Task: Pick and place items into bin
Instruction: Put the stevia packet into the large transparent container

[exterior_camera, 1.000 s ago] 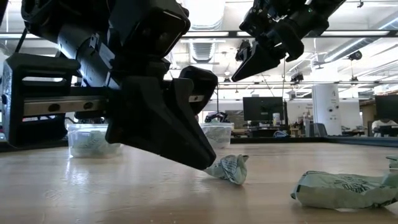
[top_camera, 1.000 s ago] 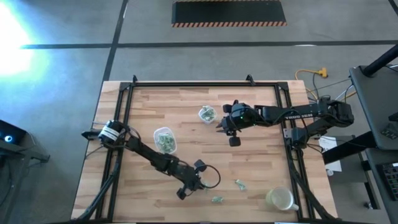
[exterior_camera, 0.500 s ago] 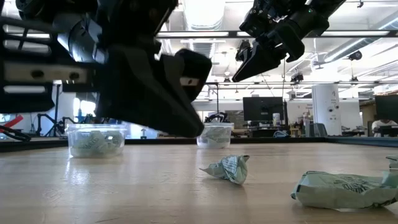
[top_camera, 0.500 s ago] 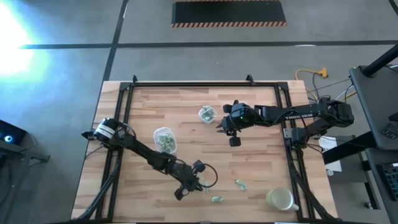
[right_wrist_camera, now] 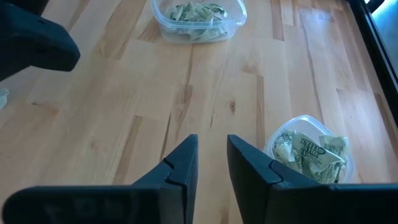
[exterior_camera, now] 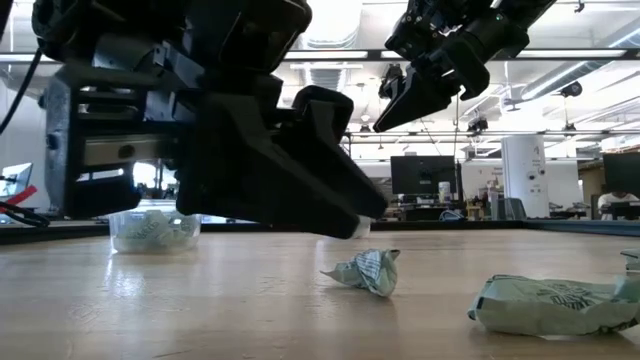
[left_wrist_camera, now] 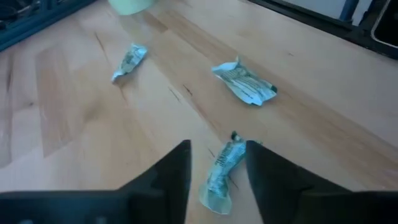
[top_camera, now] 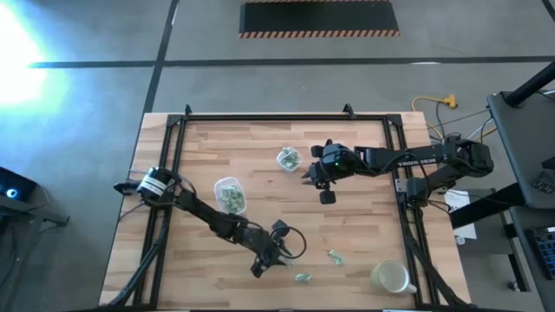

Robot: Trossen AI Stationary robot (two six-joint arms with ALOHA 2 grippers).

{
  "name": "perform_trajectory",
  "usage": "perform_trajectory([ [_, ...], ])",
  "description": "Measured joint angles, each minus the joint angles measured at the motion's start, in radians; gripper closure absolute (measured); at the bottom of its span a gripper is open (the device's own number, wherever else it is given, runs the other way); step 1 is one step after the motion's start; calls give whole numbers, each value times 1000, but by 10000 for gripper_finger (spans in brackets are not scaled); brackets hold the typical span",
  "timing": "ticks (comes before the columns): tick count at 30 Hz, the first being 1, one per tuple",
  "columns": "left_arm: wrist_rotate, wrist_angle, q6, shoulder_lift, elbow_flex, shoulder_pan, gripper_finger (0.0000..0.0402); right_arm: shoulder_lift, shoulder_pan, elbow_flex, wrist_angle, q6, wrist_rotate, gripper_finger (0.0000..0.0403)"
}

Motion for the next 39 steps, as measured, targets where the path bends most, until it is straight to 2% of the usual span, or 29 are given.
perform_trajectory([
  [6,6,2,-3,16,2,10,215,0,0,0,-1,2,0,324],
  [14,40,0,-12,40,6,20,212,0,0,0,-2,4,0,335],
  [18,42,-15,-12,40,5,24,245,0,0,0,-5,4,0,331],
  [26,57,-45,-39,40,2,38,387,0,0,0,-5,4,0,324],
  [34,51,-52,-18,32,2,39,399,0,0,0,-6,2,0,335],
  [39,3,-89,-6,-30,-1,39,400,0,0,0,-7,0,0,330],
])
